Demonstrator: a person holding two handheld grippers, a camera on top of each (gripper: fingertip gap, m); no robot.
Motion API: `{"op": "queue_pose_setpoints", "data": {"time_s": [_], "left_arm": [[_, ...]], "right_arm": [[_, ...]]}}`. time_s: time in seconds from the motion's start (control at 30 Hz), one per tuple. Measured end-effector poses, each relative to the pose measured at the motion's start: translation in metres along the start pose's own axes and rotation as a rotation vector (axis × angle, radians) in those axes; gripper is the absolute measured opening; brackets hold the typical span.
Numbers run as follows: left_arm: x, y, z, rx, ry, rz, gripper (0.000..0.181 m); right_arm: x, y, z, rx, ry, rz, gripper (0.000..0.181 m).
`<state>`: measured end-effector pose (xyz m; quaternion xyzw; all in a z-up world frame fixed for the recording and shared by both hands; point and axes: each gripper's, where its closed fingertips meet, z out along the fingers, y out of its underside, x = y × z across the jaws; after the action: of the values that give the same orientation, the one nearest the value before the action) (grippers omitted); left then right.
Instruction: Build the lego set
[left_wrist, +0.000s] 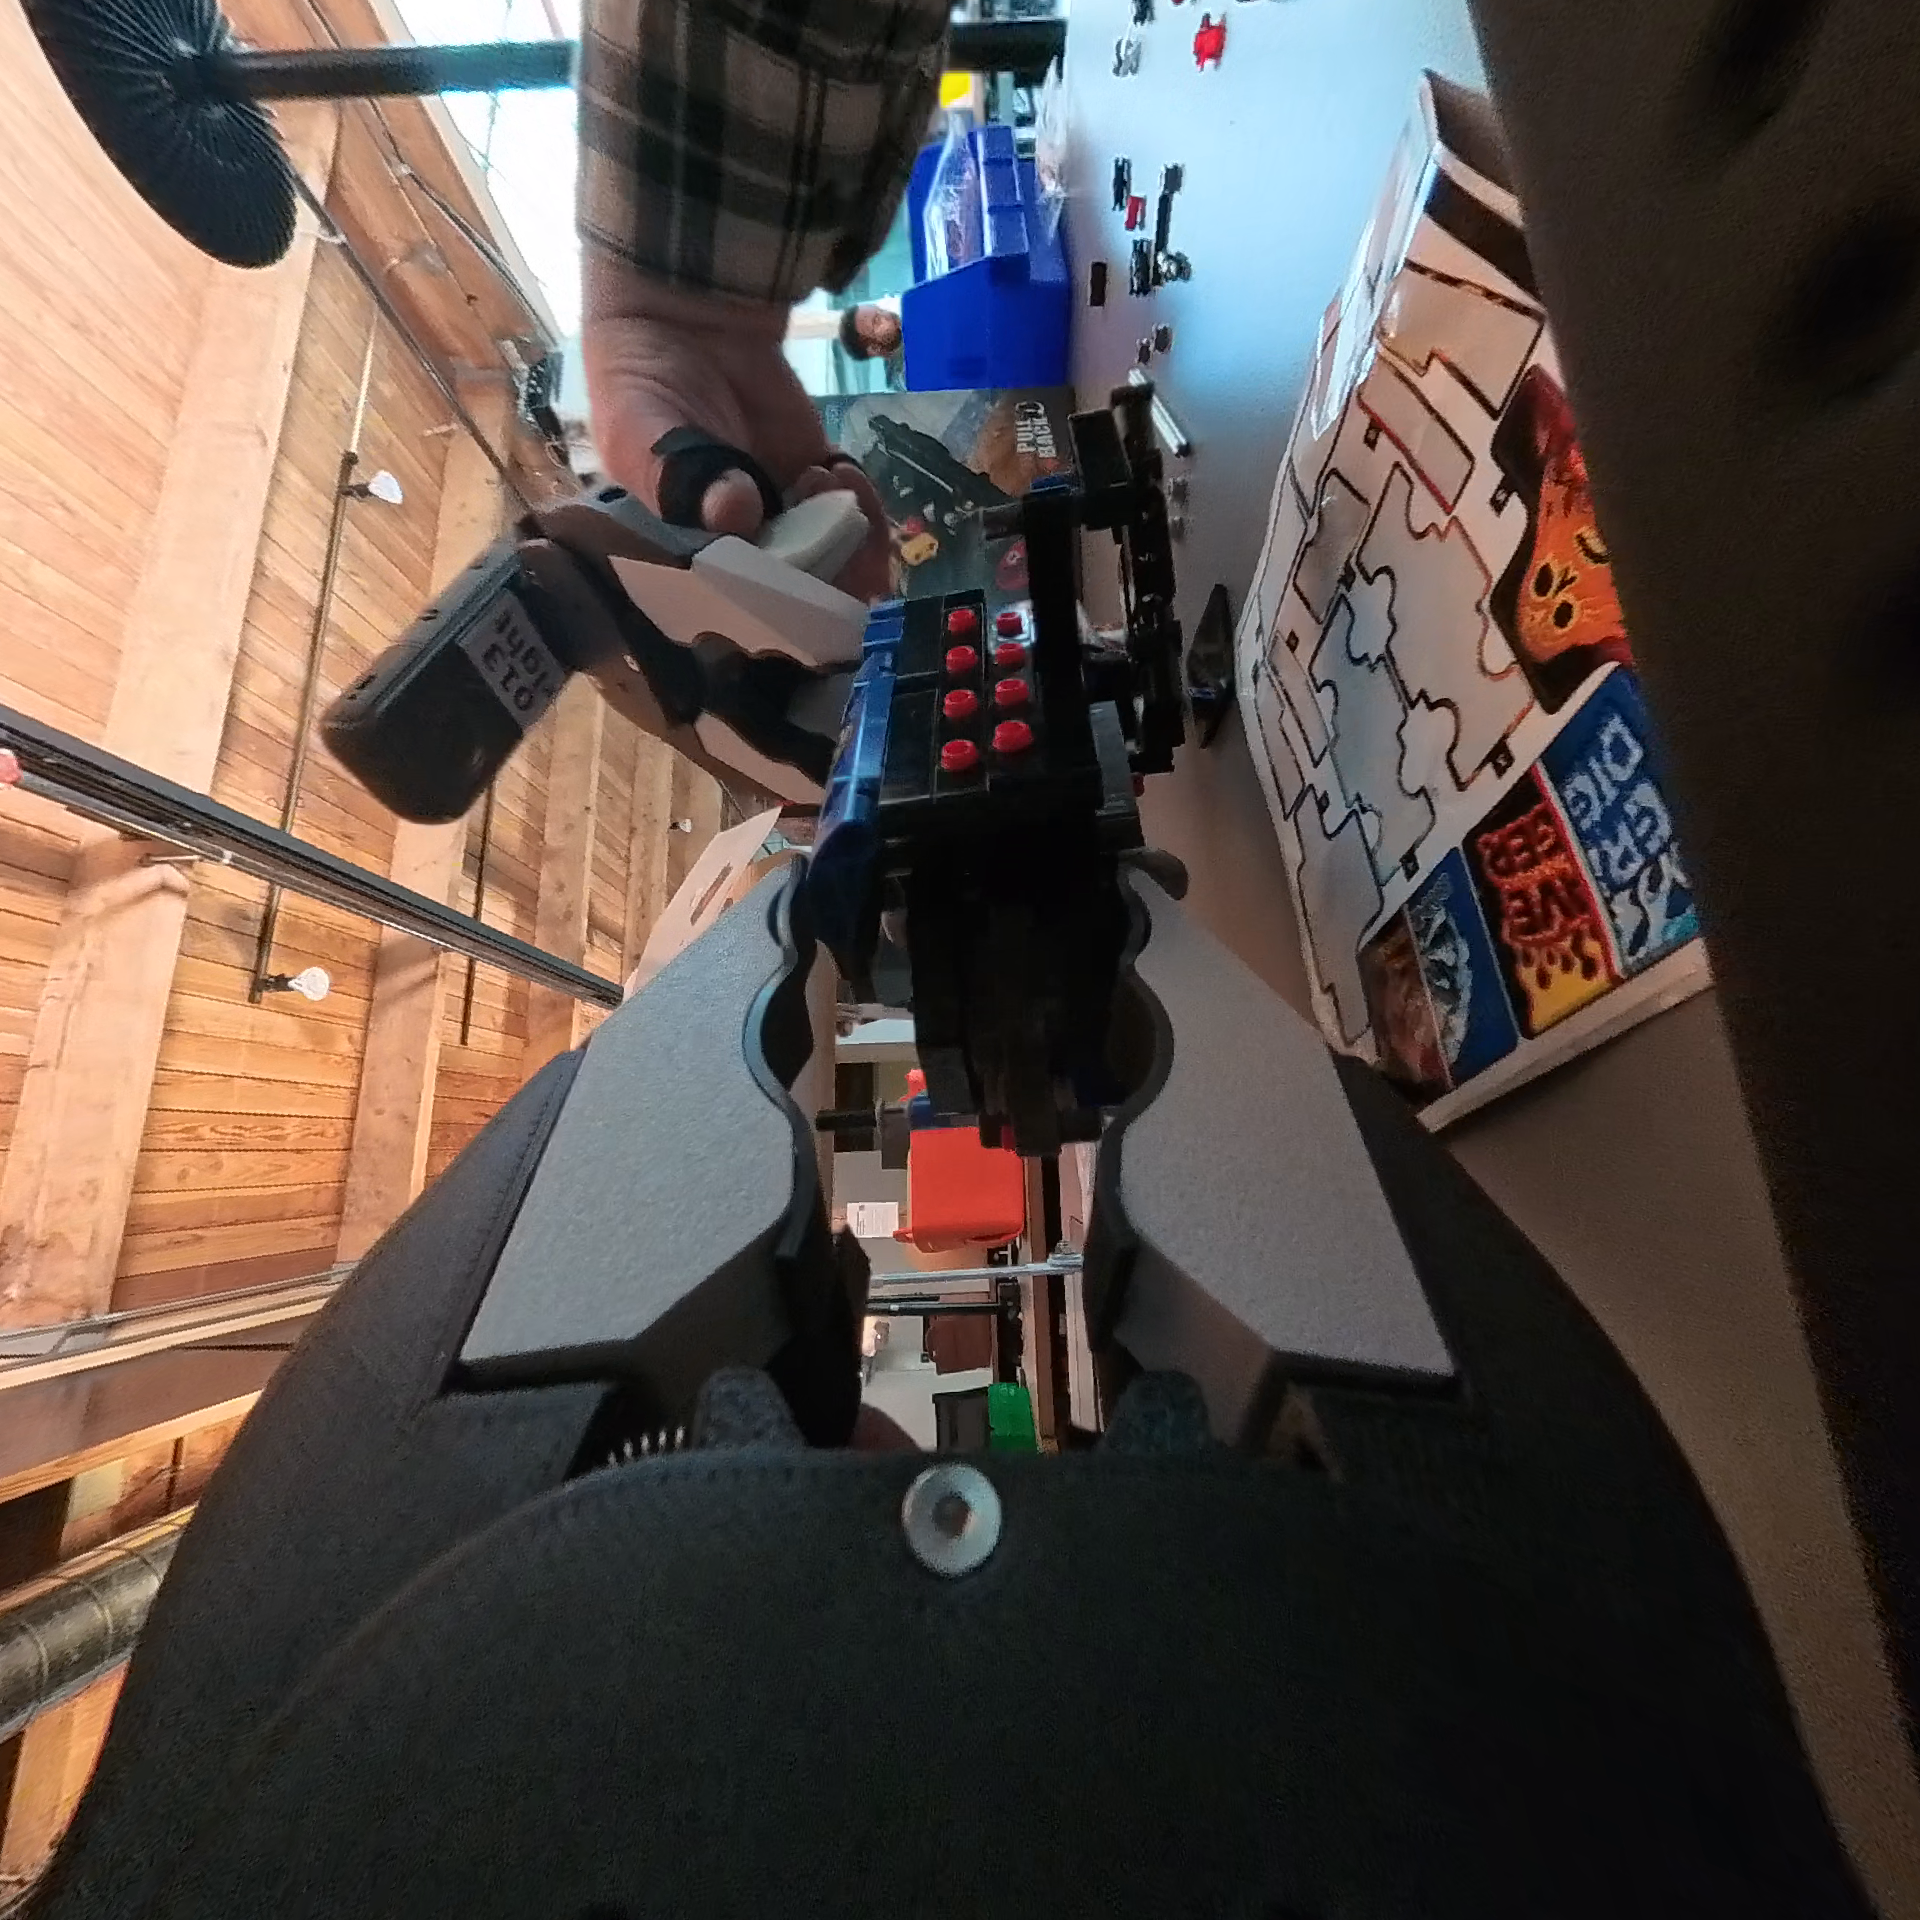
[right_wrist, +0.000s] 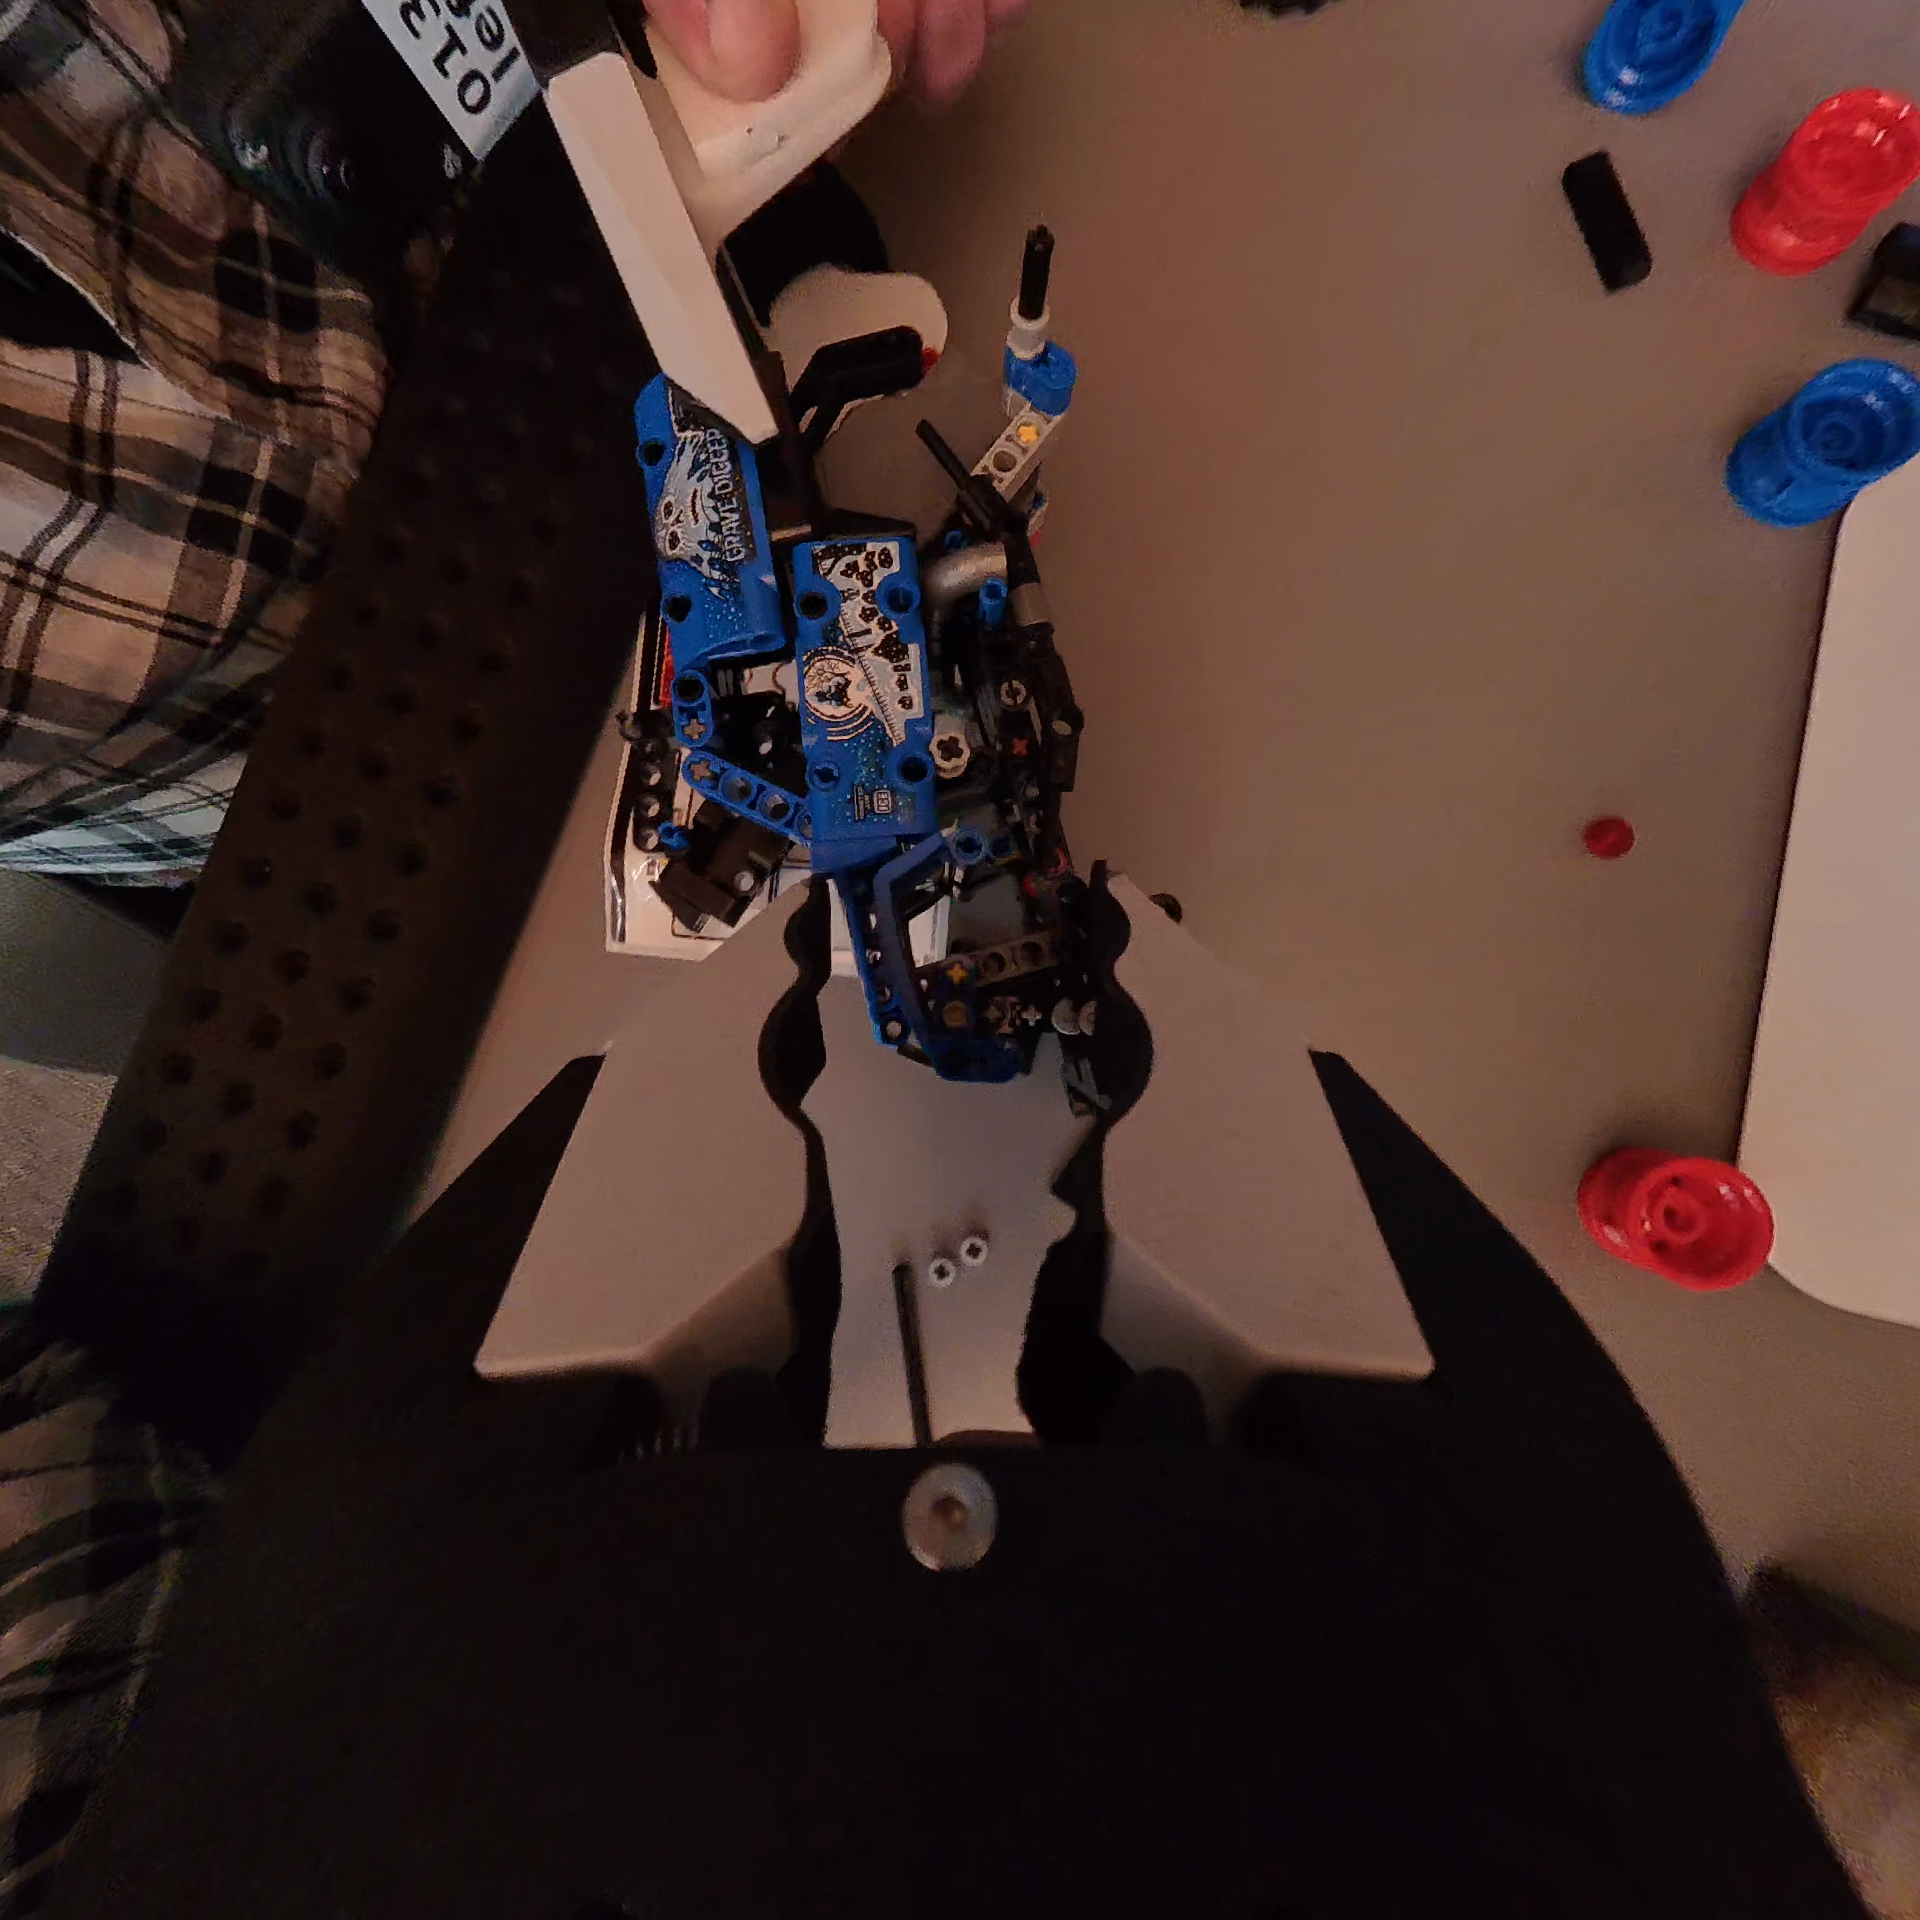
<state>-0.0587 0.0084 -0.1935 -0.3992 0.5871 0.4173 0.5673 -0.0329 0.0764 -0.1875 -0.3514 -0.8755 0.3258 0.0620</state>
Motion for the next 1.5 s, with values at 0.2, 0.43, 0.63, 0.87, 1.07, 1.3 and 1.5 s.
{"op": "queue_pose_setpoints", "data": {"time_s": [0.2,0.43,0.63,0.87,1.07,1.3,1.5], "left_arm": [[0.006,-0.014,-0.002,0.050,0.020,0.019,0.054],[0.008,-0.016,-0.002,0.060,0.028,0.013,0.054],[0.009,-0.019,-0.002,0.073,0.036,0.006,0.054],[0.010,-0.020,-0.003,0.076,0.046,-0.004,0.054],[0.010,-0.019,-0.002,0.070,0.052,-0.024,0.054],[0.010,-0.017,-0.002,0.062,0.053,-0.034,0.054],[0.003,-0.002,0.000,0.024,0.067,-0.182,0.054]], "right_arm": [[-0.012,0.002,-0.003,-0.087,0.016,-0.022,0.044],[-0.018,0.016,-0.005,-0.232,0.042,0.011,0.042],[-0.025,-0.012,0.000,-0.144,0.034,-0.066,0.039],[-0.024,-0.019,0.029,-0.112,-0.042,-0.076,0.030],[-0.022,-0.019,0.028,-0.115,-0.048,-0.046,0.031],[-0.021,-0.019,0.028,-0.122,-0.041,-0.032,0.030],[-0.001,-0.029,0.015,-0.033,0.050,0.011,0.046]]}}
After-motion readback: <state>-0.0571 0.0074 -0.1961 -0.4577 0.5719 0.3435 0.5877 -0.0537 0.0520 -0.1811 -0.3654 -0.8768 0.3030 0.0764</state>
